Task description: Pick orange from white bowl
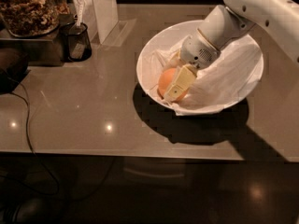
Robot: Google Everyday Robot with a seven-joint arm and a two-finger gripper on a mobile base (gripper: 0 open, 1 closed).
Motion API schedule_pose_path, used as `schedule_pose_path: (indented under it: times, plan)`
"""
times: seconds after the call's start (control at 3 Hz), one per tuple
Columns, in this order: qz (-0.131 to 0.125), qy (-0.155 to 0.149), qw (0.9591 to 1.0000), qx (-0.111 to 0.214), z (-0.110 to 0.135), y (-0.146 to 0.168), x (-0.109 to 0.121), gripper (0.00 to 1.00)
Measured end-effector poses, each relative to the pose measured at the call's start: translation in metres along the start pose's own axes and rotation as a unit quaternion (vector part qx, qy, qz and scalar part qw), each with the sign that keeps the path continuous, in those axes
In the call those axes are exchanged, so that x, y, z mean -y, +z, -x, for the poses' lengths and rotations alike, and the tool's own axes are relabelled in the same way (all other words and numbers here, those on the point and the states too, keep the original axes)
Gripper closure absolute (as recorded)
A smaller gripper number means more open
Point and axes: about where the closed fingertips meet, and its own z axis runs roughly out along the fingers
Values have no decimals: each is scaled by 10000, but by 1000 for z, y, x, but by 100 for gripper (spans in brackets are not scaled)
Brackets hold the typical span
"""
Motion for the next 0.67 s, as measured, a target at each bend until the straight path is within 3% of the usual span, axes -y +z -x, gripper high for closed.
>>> schedule_pose_path:
  times: [0.33, 0.67]
  plan:
    - [188, 99, 9998, -1, -6, 12, 2, 29]
    - [209, 106, 9997, 3, -7, 13, 2, 48]
